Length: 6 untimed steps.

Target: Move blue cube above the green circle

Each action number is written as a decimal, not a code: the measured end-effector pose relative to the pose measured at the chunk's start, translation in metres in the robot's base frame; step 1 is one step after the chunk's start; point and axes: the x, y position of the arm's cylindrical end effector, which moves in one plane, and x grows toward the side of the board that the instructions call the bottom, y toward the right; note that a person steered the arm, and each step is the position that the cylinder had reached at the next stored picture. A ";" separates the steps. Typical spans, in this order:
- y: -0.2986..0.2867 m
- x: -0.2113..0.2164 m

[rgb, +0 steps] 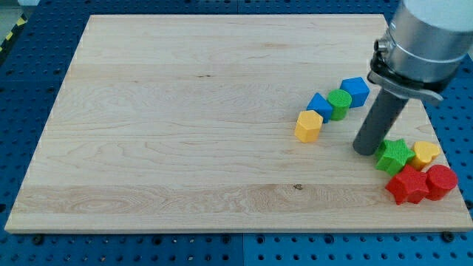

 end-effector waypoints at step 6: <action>0.010 -0.186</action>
